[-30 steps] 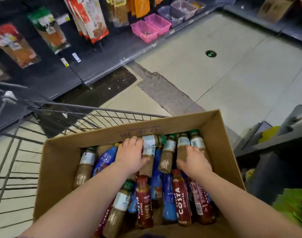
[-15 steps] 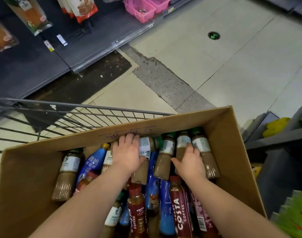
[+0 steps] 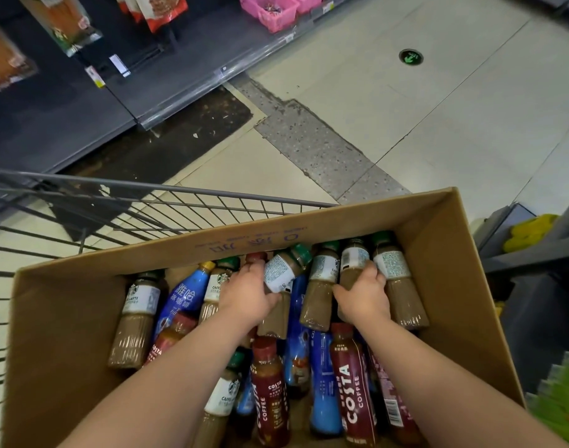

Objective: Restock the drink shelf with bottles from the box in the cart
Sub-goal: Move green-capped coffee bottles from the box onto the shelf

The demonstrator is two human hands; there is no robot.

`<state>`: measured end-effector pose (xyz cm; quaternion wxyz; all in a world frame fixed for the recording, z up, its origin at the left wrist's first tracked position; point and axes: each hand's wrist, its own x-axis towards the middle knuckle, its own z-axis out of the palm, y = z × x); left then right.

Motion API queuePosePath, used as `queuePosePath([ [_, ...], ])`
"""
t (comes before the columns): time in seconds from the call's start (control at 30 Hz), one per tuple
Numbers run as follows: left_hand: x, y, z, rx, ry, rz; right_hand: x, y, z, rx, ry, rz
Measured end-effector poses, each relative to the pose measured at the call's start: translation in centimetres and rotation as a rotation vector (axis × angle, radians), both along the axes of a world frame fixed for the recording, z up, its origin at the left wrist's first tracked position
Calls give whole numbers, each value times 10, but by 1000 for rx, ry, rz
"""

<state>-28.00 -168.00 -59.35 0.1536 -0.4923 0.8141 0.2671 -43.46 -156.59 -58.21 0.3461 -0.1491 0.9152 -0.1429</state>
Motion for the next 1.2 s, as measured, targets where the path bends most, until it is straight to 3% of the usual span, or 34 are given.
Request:
queuePosePath([
  [0.27,31,18,23,289,276,347,9,20,29,-165,-97,-136],
  [0.53,54,37,85,397,479,452,49,40,97,-470,-134,-292],
  [0.8,65,57,146,432,660,426,85,70,160,-751,-226,-430],
  [1.2,50,111,189,422,709,204,107,145,201,-854,-39,-407],
])
